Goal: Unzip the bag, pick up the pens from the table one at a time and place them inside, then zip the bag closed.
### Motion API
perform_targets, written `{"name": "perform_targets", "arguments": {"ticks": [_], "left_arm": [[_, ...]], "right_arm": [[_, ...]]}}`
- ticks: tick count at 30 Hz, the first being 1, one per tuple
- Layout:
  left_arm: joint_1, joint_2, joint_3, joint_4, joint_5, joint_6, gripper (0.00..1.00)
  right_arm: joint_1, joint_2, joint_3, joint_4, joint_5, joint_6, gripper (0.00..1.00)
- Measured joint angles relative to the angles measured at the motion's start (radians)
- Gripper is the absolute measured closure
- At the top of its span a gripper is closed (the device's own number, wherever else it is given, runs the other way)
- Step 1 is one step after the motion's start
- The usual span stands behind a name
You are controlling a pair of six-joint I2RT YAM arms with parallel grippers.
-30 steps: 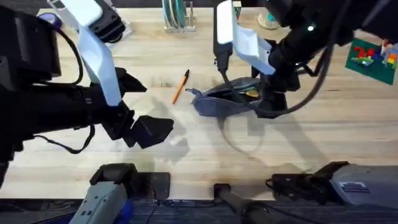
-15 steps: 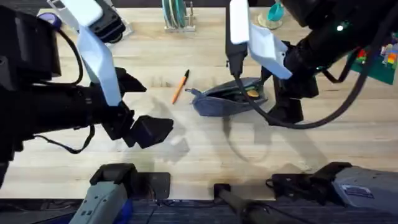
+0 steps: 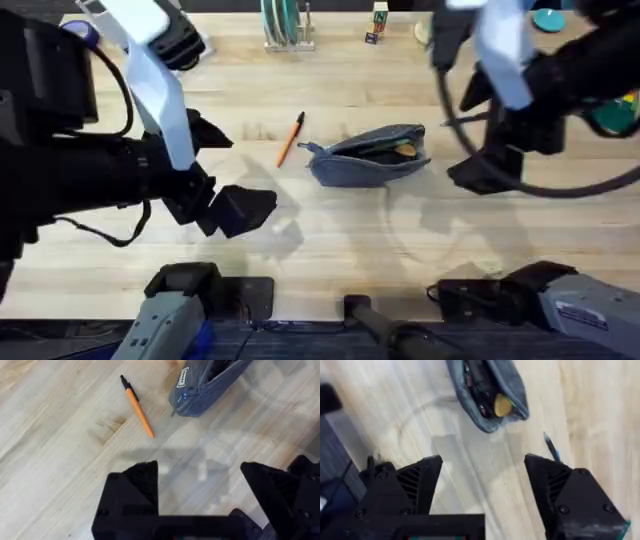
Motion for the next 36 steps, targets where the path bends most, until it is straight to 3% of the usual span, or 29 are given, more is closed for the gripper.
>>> {"name": "perform_targets", "arguments": {"ticks": [11, 23, 36], "left_arm": [[0.000, 0.000, 0.000, 0.010, -0.052, -0.076, 0.006], [-0.002, 0.075, 0.000, 0.033, -0.111, -0.252, 0.006], [-0.193, 0.339, 0.000, 0.175, -0.196, -0.366, 0.006]], "right_arm": [[-0.154, -0.117, 0.000, -0.002, -0.004, 0.074, 0.004], [-0.305, -0.128, 0.000, -0.002, -0.007, 0.170, 0.004], [-0.310, -0.128, 0.000, -0.002, -0.007, 0.185, 0.003]]}}
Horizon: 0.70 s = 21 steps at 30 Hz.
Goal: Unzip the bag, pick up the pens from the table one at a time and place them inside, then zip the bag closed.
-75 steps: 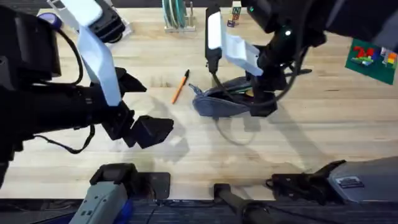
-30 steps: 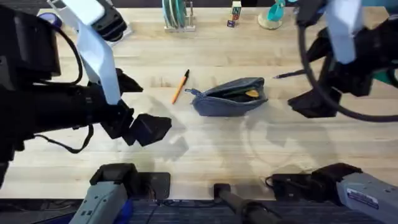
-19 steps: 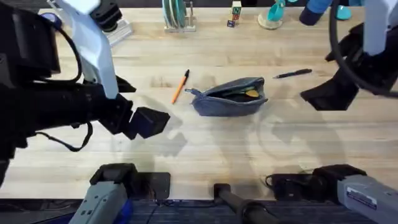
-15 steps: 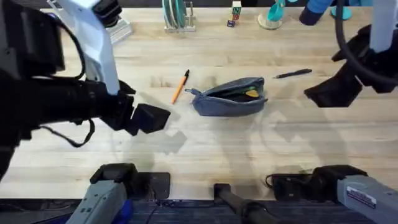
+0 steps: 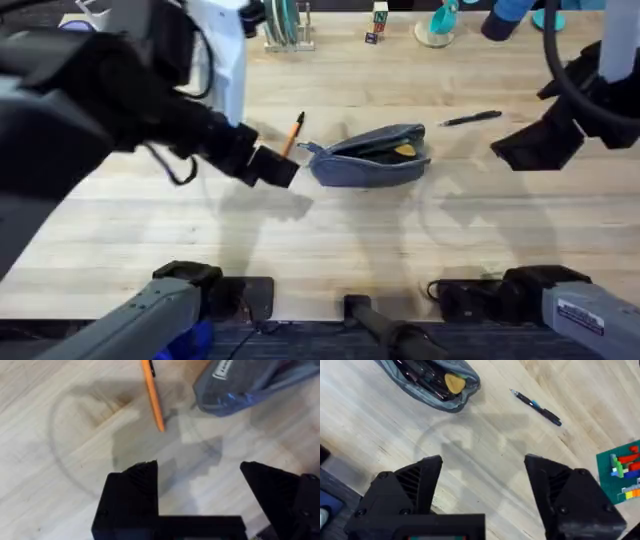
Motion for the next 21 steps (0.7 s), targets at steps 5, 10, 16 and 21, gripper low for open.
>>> {"name": "perform_targets", "arguments": {"ticks": [5, 10, 16, 21], "left_arm": [[-0.025, 0.120, 0.000, 0.112, -0.019, -0.062, 0.006], [-0.025, 0.228, 0.000, 0.215, -0.042, -0.109, 0.006], [-0.025, 0.328, 0.000, 0.303, -0.100, -0.125, 0.006], [-0.025, 0.398, 0.000, 0.369, -0.126, -0.128, 0.006]], "right_arm": [[0.000, 0.000, 0.000, 0.000, 0.000, 0.000, 0.003], [0.000, 0.000, 0.000, 0.000, 0.000, 0.000, 0.003], [0.000, 0.000, 0.000, 0.000, 0.000, 0.000, 0.003], [0.000, 0.000, 0.000, 0.000, 0.000, 0.000, 0.003]]}}
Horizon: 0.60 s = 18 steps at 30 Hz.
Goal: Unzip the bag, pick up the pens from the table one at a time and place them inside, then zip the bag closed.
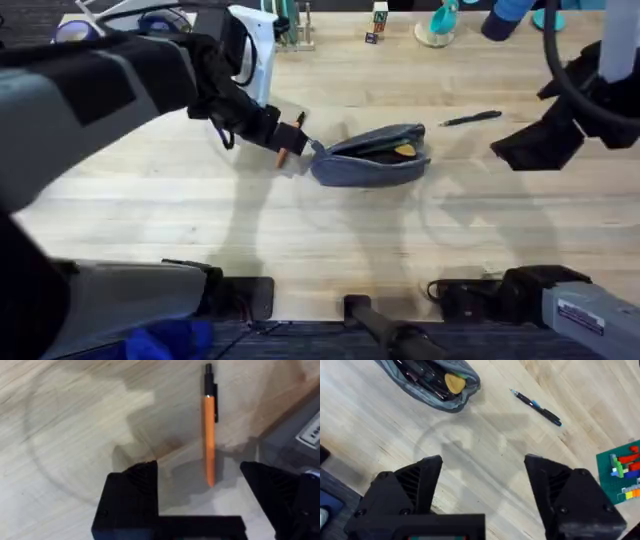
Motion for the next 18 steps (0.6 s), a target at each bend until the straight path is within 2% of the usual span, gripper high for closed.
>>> {"name": "perform_targets", "arguments": {"ticks": [8, 18], "left_arm": [[0.000, 0.089, 0.003, 0.054, -0.017, 0.001, 0.005], [0.000, 0.115, 0.022, 0.078, -0.020, 0.000, 0.005]], "right_arm": [[0.000, 0.000, 0.000, 0.000, 0.000, 0.000, 0.003], [0.000, 0.000, 0.000, 0.000, 0.000, 0.000, 0.004]]}}
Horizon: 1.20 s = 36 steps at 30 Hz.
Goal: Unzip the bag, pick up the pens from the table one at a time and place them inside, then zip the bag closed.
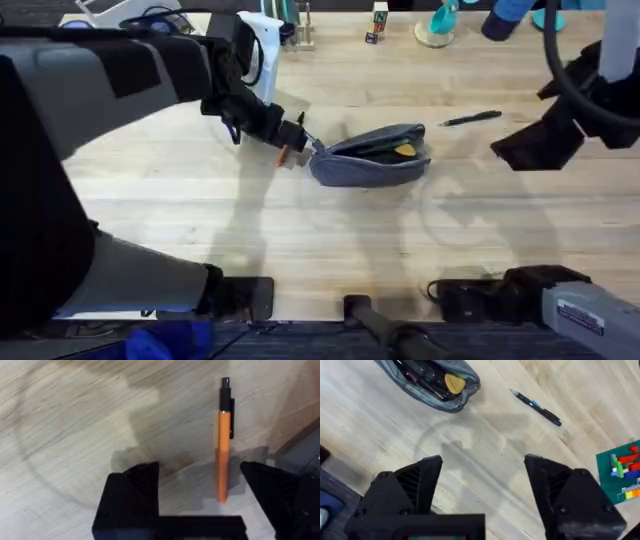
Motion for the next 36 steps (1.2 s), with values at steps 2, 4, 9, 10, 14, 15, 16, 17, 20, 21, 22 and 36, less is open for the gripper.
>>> {"name": "perform_targets", "arguments": {"ticks": [2, 4, 9, 10, 14, 15, 16, 17, 20, 21, 22, 36], "left_arm": [[0.000, 0.000, 0.000, 0.000, 0.000, 0.000, 0.005], [0.000, 0.000, 0.000, 0.000, 0.000, 0.000, 0.005], [0.001, 0.002, 0.000, 0.005, -0.008, 0.002, 0.224], [0.002, 0.006, 0.001, 0.011, -0.018, 0.001, 0.338], [0.003, 0.014, 0.004, 0.017, -0.021, 0.000, 0.865], [0.001, 0.014, 0.005, 0.015, -0.017, 0.003, 0.932], [0.000, 0.014, 0.007, 0.014, -0.019, 0.002, 0.950], [0.000, 0.014, 0.009, 0.011, -0.021, 0.001, 0.953], [0.000, 0.014, 0.009, 0.007, -0.025, 0.000, 0.955], [-0.002, 0.014, 0.010, 0.007, -0.027, 0.000, 0.955], [-0.003, 0.014, 0.010, 0.007, -0.029, 0.000, 0.956], [-0.004, 0.014, 0.012, 0.003, -0.033, -0.011, 0.960]], "right_arm": [[0.000, 0.000, 0.000, 0.000, 0.000, 0.000, 0.004], [0.000, 0.000, 0.000, 0.000, 0.000, 0.000, 0.004], [0.000, 0.000, 0.000, 0.000, 0.000, 0.000, 0.004], [0.000, 0.000, 0.000, 0.000, 0.000, 0.000, 0.004], [0.000, 0.000, 0.000, 0.000, 0.000, 0.000, 0.003], [0.000, 0.000, 0.000, 0.000, 0.000, 0.000, 0.003], [0.000, 0.000, 0.000, 0.000, 0.000, 0.000, 0.003], [0.000, 0.000, 0.000, 0.000, 0.000, 0.000, 0.003], [0.000, 0.000, 0.000, 0.000, 0.000, 0.000, 0.003], [0.000, 0.000, 0.000, 0.000, 0.000, 0.000, 0.003], [0.000, 0.000, 0.000, 0.000, 0.000, 0.000, 0.003], [0.000, 0.000, 0.000, 0.000, 0.000, 0.000, 0.003]]}}
